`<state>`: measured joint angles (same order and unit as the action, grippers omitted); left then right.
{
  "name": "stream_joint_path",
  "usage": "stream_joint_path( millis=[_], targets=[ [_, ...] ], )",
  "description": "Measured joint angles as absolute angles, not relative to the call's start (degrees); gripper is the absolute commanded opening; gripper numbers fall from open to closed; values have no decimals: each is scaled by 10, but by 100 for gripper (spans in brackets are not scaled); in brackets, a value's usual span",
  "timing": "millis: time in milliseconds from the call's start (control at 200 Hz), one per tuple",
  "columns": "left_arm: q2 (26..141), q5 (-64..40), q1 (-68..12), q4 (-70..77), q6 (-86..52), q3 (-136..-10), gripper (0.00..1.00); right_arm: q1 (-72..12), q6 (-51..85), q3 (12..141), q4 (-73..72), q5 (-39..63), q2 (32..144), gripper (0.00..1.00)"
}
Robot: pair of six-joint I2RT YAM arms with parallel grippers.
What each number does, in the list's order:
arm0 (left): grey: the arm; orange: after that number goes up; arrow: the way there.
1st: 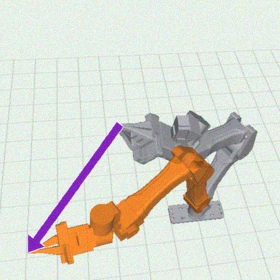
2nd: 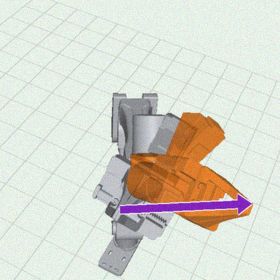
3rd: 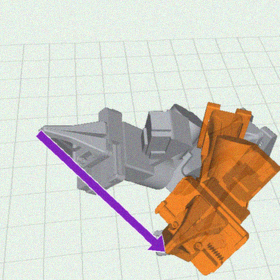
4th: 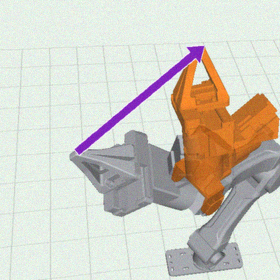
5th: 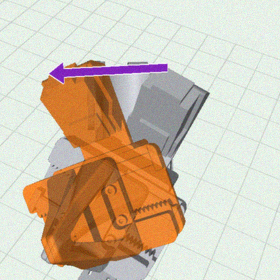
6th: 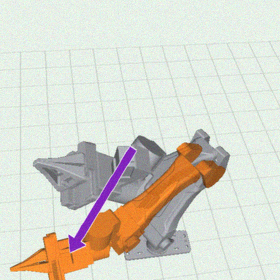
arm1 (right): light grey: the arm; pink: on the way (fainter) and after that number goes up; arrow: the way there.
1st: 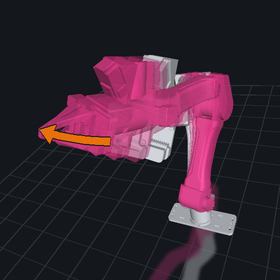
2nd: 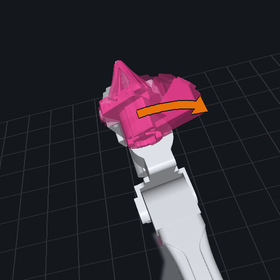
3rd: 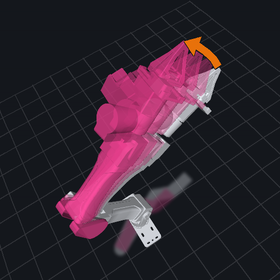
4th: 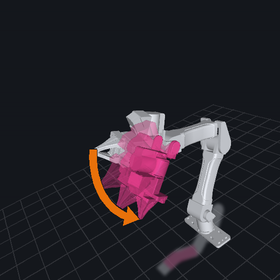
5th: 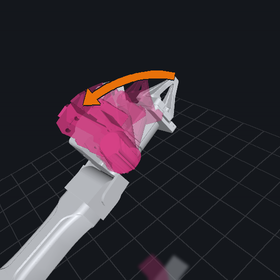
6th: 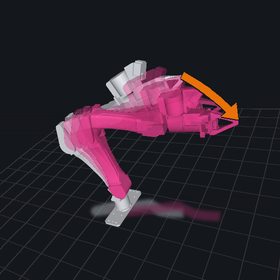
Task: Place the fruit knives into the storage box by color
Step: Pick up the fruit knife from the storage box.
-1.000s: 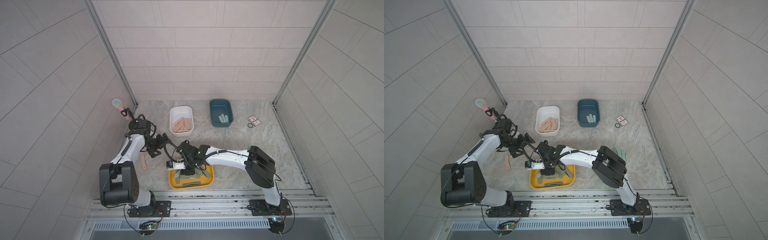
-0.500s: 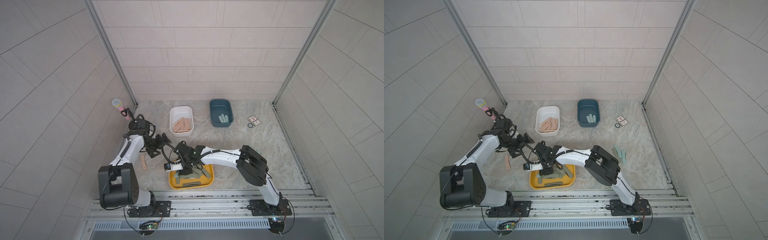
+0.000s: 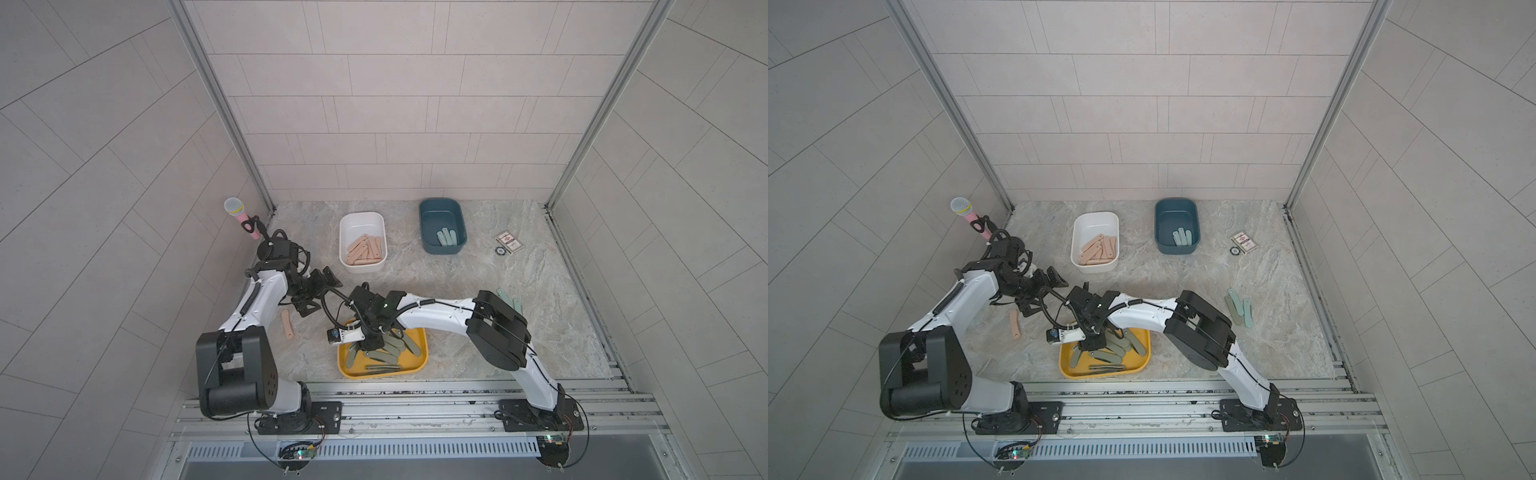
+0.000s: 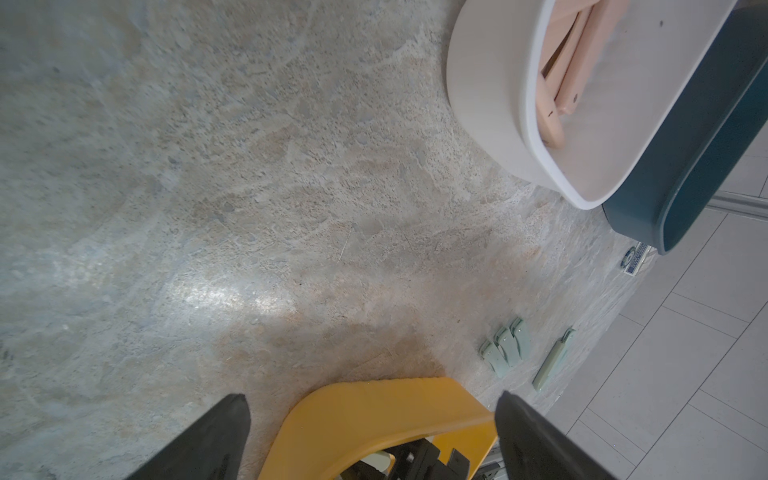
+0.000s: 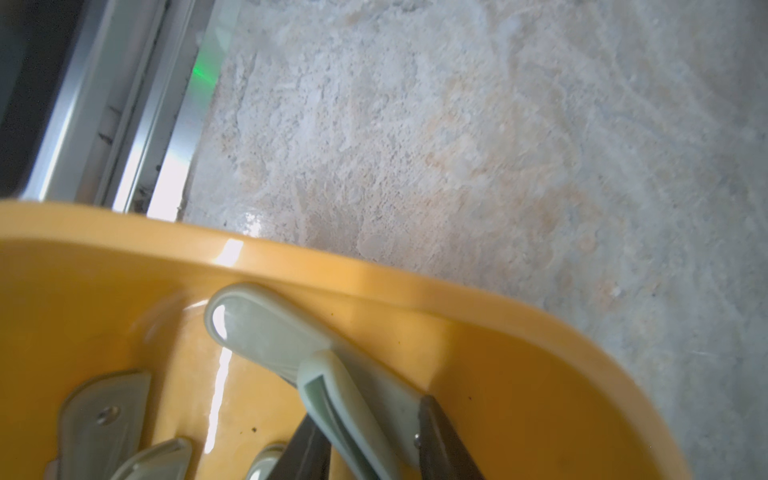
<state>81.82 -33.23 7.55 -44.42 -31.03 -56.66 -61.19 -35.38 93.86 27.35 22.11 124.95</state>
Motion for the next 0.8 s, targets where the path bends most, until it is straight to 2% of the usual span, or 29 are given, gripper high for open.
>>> stream_joint_path(
  millis=[105,225,430,575,801],
  targets=[
    [818,-333,76,-444,-310,-567,100,-612,-350,947,286,225,1250,11],
    [817,-332,76,-444,-310,-567,100,-612,-347,949,298,233,1250,7],
    [806,-333,76,-444,-311,-567,100,-611,-342,949,315,238,1237,4],
    [798,-336,76,-441,-314,-567,100,-599,-329,949,324,248,1180,2],
    [794,-332,22,-391,-343,-568,100,-497,-269,982,310,296,1099,0]
  ],
)
